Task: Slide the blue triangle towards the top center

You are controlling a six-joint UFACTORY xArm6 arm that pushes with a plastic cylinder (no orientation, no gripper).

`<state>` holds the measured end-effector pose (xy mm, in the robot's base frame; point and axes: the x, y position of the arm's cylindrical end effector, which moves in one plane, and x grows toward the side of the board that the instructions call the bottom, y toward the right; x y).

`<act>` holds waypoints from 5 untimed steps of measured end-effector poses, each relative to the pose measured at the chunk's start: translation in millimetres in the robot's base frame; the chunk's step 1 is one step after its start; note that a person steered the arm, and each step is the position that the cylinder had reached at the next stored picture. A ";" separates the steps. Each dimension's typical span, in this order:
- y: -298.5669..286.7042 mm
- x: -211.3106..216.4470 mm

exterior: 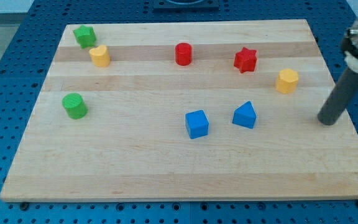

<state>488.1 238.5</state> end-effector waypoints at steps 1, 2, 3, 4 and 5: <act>-43.2 1.2; -96.7 -6.9; -168.7 -27.0; -211.0 -36.6; -156.6 -36.5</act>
<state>451.6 82.0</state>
